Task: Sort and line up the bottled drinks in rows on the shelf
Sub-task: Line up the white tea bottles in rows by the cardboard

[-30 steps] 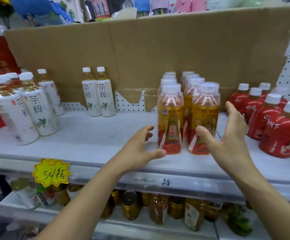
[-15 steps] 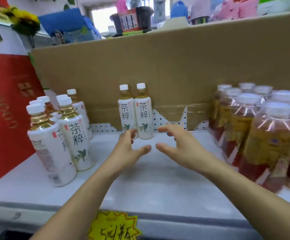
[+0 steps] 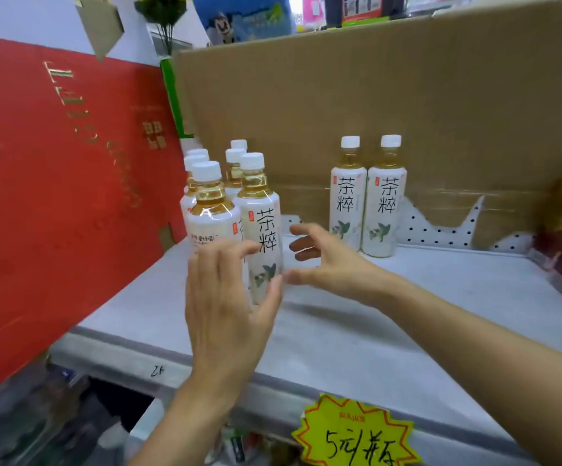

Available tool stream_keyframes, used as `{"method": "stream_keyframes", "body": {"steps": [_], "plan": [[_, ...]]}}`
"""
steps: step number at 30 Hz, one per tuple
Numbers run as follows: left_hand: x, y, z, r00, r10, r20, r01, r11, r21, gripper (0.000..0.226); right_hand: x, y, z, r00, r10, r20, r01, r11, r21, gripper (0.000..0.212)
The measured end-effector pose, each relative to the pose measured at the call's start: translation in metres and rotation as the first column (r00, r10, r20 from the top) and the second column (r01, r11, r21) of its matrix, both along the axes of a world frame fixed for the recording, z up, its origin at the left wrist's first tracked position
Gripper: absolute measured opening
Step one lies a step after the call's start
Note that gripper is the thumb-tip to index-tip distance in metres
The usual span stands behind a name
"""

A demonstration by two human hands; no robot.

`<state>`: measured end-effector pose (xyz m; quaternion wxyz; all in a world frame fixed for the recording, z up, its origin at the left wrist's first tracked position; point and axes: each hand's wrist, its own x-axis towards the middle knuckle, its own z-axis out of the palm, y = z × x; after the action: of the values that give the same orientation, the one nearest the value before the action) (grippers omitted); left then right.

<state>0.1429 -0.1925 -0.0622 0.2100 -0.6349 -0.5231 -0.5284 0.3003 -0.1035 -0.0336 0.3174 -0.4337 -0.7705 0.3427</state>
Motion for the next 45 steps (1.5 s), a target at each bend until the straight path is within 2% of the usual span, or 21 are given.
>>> {"method": "stream_keyframes", "body": {"steps": [2, 5, 9, 12, 14, 16, 18, 22, 25, 29, 33, 38, 45], "plan": [[-0.015, 0.002, -0.002, 0.985, 0.071, 0.155, -0.072, 0.997, -0.001, 0.066, -0.019, 0.004, -0.004, 0.998, 0.015, -0.054, -0.016, 1.0, -0.012, 0.08], [-0.023, 0.008, 0.002, 0.929, 0.082, 0.362, -0.019, 0.985, -0.173, 0.085, -0.04, 0.006, -0.009, 0.985, 0.029, -0.173, -0.037, 0.998, -0.044, 0.072], [-0.032, 0.021, 0.007, 0.898, 0.094, 0.43, 0.044, 0.953, -0.299, 0.087, -0.05, 0.008, -0.015, 0.974, -0.024, -0.227, 0.021, 1.0, -0.015, 0.067], [-0.037, 0.021, 0.011, 0.854, -0.037, 0.518, 0.244, 0.909, -0.338, 0.079, -0.041, 0.006, -0.015, 0.975, -0.045, -0.216, 0.048, 0.999, 0.005, 0.065], [-0.036, 0.019, 0.013, 0.782, -0.172, 0.599, 0.447, 0.825, -0.346, 0.078, -0.026, 0.001, -0.014, 0.975, -0.052, -0.214, 0.054, 0.999, 0.001, 0.064], [-0.032, 0.017, 0.013, 0.73, -0.242, 0.639, 0.567, 0.737, -0.368, 0.076, -0.006, -0.003, -0.013, 0.975, -0.072, -0.208, 0.074, 0.997, 0.001, 0.065], [-0.025, 0.017, 0.007, 0.736, -0.256, 0.626, 0.595, 0.686, -0.419, 0.076, 0.016, -0.008, -0.013, 0.974, -0.108, -0.199, 0.111, 0.994, 0.006, 0.067], [-0.011, 0.021, -0.006, 0.903, -0.08, 0.423, 0.34, 0.733, -0.589, 0.097, 0.045, -0.016, -0.015, 0.961, -0.176, -0.214, 0.18, 0.984, -0.001, 0.066], [-0.002, 0.027, -0.002, 0.937, -0.048, 0.347, 0.269, 0.732, -0.626, 0.09, 0.053, -0.018, -0.02, 0.961, -0.201, -0.189, 0.21, 0.977, 0.029, 0.063], [0.021, 0.05, 0.002, 0.908, -0.183, 0.378, 0.394, 0.68, -0.618, 0.093, 0.069, -0.017, -0.022, 0.95, -0.259, -0.174, 0.275, 0.959, 0.074, 0.062], [0.043, 0.087, 0.008, 0.87, -0.28, 0.406, 0.488, 0.61, -0.624, 0.084, 0.091, -0.009, -0.024, 0.907, -0.372, -0.199, 0.385, 0.923, 0.028, 0.06], [0.058, 0.131, 0.007, 0.834, -0.313, 0.454, 0.548, 0.558, -0.623, 0.077, 0.098, 0.009, -0.021, 0.852, -0.481, -0.208, 0.486, 0.873, -0.029, 0.057], [0.061, 0.156, 0.003, 0.789, -0.365, 0.495, 0.614, 0.514, -0.599, 0.08, 0.09, 0.023, -0.022, 0.83, -0.521, -0.2, 0.526, 0.85, -0.033, 0.058]]}}
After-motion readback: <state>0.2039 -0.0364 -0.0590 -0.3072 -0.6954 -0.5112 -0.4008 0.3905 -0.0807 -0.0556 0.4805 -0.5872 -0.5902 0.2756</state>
